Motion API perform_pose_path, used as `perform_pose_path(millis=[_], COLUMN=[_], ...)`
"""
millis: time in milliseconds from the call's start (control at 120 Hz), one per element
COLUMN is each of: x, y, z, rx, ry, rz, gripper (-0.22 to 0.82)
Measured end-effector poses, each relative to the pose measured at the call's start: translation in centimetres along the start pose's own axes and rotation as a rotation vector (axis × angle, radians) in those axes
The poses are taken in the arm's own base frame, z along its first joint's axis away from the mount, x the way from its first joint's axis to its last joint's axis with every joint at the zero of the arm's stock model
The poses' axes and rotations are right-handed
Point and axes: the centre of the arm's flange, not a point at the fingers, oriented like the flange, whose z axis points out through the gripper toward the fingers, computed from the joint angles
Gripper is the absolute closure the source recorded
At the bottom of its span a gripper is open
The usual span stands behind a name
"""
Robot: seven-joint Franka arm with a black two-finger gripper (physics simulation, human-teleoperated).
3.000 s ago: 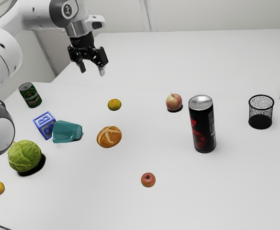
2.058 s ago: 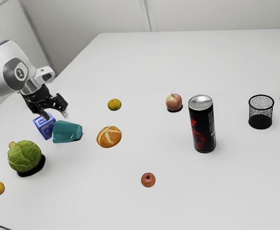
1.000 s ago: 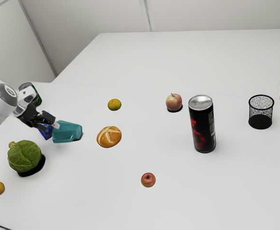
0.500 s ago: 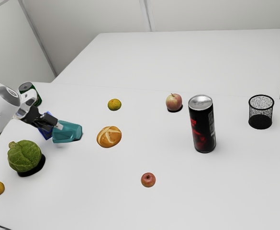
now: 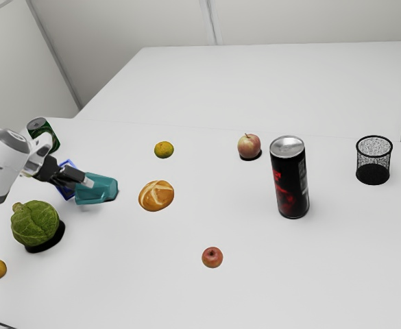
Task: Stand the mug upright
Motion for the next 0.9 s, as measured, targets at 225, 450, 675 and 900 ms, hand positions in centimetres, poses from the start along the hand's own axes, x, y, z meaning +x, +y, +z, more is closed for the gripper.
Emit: perform_pose_path(millis=[225, 450, 675, 900], x=[-0.42, -0.53, -0.49, -0.46], y=[-0.44, -0.47, -0.21, 0.04], z=[-0.13, -0.20, -0.19, -0.15], rx=[-0.014, -0.042, -0.065, -0.089], ry=[0.010, 0.030, 0.042, 0.060], rz=[0.012, 0.021, 0.040, 0.051], gripper=[0.00, 0.00, 0.07, 0.21])
